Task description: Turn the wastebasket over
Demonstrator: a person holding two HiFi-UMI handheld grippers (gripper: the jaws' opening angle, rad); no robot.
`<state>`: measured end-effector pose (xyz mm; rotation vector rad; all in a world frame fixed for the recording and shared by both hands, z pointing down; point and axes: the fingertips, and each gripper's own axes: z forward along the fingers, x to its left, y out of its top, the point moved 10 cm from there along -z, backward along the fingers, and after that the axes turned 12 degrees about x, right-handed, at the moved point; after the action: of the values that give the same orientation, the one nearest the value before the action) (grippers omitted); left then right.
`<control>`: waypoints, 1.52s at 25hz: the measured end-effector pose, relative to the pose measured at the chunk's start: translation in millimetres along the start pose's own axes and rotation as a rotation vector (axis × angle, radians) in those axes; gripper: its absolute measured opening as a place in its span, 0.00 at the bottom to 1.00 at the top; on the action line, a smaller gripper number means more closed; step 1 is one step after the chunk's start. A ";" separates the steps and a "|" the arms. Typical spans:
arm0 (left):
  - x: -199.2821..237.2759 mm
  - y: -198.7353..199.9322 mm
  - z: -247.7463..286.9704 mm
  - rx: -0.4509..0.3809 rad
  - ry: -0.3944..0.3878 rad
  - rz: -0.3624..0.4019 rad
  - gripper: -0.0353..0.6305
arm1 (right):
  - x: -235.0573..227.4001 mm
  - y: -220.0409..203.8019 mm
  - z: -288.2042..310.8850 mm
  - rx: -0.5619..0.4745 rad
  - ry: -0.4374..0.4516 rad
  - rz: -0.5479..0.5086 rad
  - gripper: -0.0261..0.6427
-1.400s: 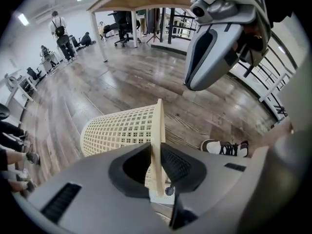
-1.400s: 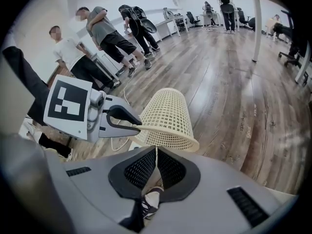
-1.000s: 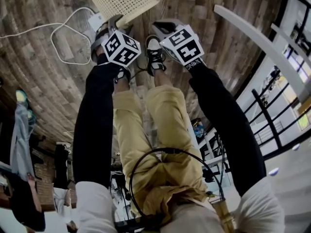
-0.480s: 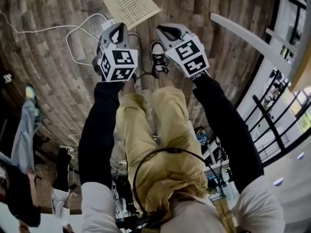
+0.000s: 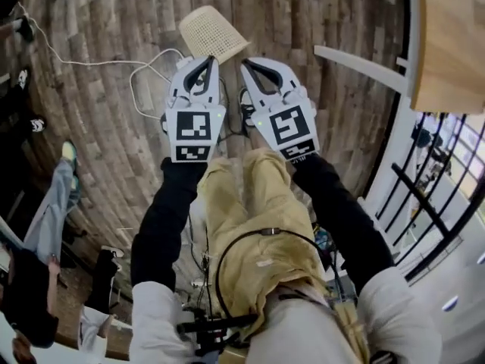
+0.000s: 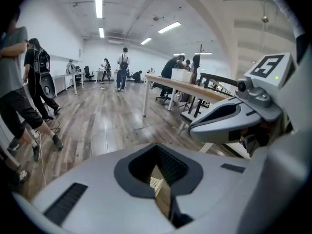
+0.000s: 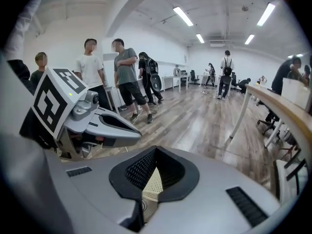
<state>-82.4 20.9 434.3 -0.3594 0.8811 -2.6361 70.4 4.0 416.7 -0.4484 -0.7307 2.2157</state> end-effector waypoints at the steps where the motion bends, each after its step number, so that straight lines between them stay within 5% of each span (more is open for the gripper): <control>1: -2.5 10.4 -24.8 -0.009 -0.002 0.017 0.05 | 4.6 13.2 -24.2 -0.019 -0.007 -0.015 0.07; 6: 1.5 66.7 -151.5 -0.078 0.065 0.058 0.05 | 19.2 79.7 -146.7 -0.132 -0.057 -0.066 0.07; 13: -10.3 118.2 -292.0 -0.259 0.172 -0.116 0.05 | 51.1 136.3 -277.7 -0.301 -0.127 -0.022 0.07; 19: -40.6 134.2 -350.5 -0.331 0.185 -0.080 0.05 | 91.5 170.6 -328.1 -0.450 -0.102 -0.025 0.07; 26: -68.6 141.9 -388.8 -0.428 0.173 -0.140 0.05 | 108.4 190.8 -357.9 -0.551 -0.110 -0.084 0.07; 38: -59.4 152.6 -418.2 -0.491 0.194 -0.127 0.05 | 133.3 225.6 -367.5 -0.666 -0.111 -0.146 0.07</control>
<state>-134.2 151.9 7.9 -0.2856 1.6245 -2.5697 48.9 111.0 -21.3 -0.5698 -1.5189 1.8310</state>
